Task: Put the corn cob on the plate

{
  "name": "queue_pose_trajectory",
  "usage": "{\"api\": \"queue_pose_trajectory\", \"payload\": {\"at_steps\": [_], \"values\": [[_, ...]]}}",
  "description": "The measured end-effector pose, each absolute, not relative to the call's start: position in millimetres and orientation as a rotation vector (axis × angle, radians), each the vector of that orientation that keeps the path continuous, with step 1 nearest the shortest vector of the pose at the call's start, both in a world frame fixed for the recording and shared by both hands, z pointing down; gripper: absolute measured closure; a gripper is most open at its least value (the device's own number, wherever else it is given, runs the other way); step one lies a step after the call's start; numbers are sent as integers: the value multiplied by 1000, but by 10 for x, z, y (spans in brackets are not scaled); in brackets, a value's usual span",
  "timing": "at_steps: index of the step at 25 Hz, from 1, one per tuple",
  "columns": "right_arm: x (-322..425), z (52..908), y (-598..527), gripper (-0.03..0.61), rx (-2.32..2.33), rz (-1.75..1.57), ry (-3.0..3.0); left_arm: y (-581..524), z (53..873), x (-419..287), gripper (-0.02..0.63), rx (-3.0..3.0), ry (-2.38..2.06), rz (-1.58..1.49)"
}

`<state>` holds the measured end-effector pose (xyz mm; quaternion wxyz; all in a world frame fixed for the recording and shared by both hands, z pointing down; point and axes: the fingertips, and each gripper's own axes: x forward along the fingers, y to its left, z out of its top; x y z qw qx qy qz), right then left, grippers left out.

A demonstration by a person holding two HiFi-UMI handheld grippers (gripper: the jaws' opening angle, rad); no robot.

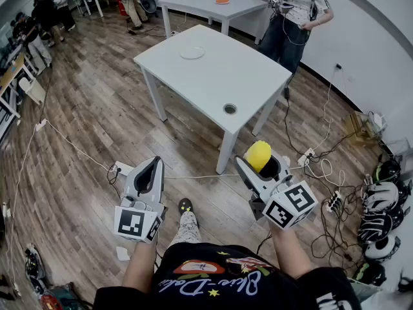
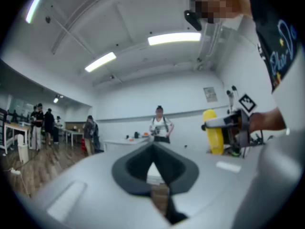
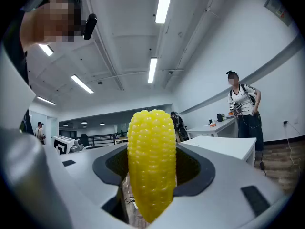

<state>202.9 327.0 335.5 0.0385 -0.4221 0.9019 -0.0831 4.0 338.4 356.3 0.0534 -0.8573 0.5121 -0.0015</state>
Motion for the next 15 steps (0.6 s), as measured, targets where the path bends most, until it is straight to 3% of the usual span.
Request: {"api": "queue_pose_trajectory", "payload": {"at_steps": [15], "values": [[1251, 3306, 980, 315, -1462, -229, 2743, 1109, 3490, -900, 626, -2658, 1450, 5]]}}
